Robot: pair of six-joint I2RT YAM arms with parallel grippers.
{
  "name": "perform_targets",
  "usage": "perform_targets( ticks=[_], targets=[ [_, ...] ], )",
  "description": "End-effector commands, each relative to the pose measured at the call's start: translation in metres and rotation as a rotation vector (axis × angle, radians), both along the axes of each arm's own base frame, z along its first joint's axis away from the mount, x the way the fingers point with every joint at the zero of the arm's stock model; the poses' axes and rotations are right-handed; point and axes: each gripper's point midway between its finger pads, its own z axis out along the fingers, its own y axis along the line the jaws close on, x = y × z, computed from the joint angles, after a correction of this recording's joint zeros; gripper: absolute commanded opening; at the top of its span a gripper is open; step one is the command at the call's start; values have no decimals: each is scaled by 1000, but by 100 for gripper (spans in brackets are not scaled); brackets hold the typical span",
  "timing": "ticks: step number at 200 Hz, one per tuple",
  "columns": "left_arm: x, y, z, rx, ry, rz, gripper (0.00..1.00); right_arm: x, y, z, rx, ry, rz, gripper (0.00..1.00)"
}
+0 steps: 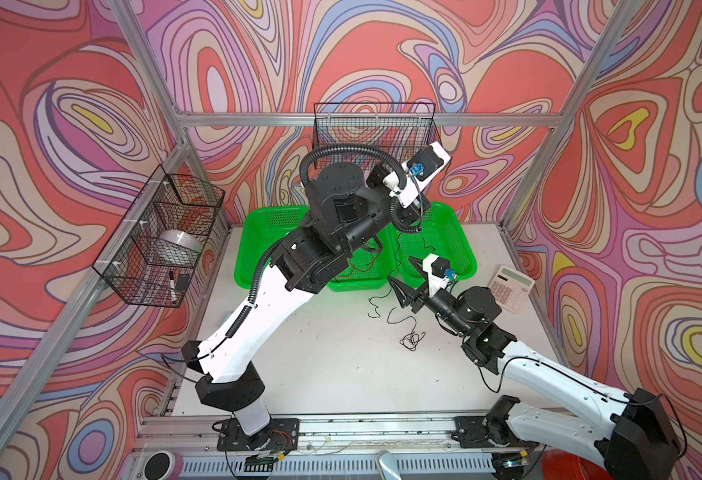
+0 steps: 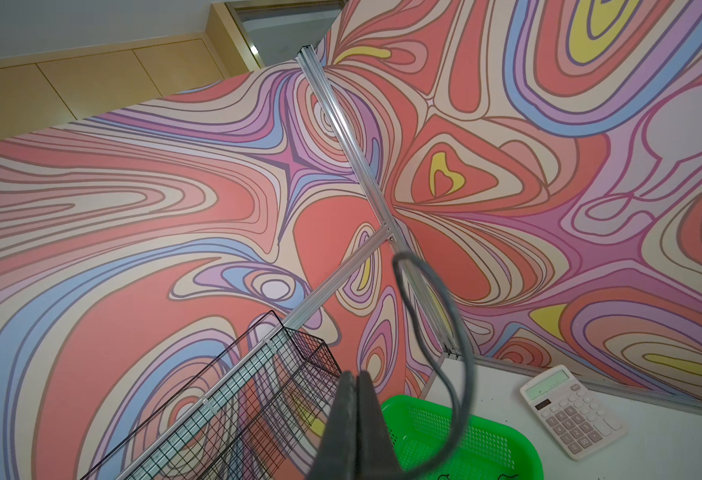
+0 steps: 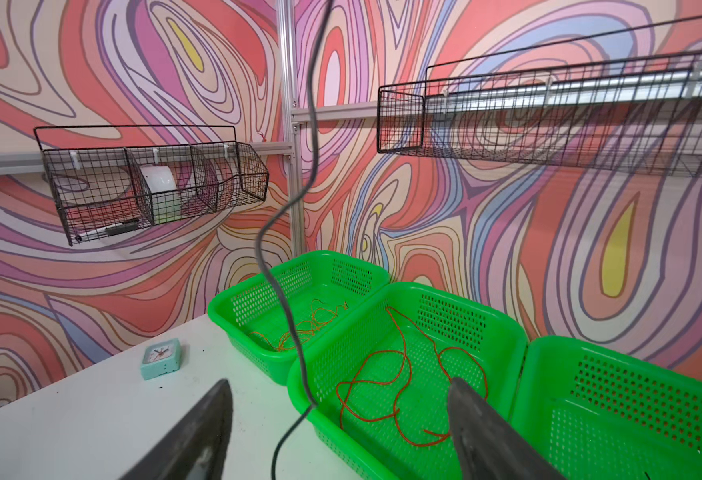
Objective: Untangle the cables
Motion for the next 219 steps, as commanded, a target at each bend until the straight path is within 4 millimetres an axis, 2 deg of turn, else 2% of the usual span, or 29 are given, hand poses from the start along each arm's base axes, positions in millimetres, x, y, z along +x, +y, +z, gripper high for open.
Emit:
perform_targets(
  ticks=[1,11,33,51,64,66,73,90,109,135,159,178,196,211,219],
  targets=[
    [-3,4,7,-26,-8,-6,0,-3,7,29,44,-61,37,72],
    [-1,5,4,-20,1,4,0,-1,4,34,56,-64,17,63],
    [4,10,-4,-17,23,33,0,3,-3,41,60,-52,-27,24],
    [9,18,-10,-39,64,38,0,4,-6,41,35,-42,-46,0],
    [15,25,-23,-46,111,50,0,4,-9,45,24,-45,-62,0],
    [15,28,-18,-69,104,49,0,4,-9,44,21,-44,-63,0],
    [20,33,-24,-89,129,52,0,3,-11,47,15,-48,-73,0],
    [32,49,-43,-141,211,63,0,6,-18,52,-15,-43,-113,0],
    [47,68,-71,-179,292,83,20,13,-24,59,-62,-31,-168,0],
    [65,97,-116,-261,419,111,44,23,-34,78,-75,-37,-218,0],
    [75,117,-162,-292,505,146,55,38,-40,89,-80,-14,-243,0],
    [78,124,-198,-270,583,155,63,54,-48,101,-40,14,-247,0],
    [75,128,-231,-244,631,162,73,75,-56,112,35,61,-224,0],
    [71,135,-253,-231,630,183,83,91,-55,117,79,96,-192,0],
    [70,141,-265,-229,636,201,85,98,-53,120,82,95,-188,0]
  ],
)
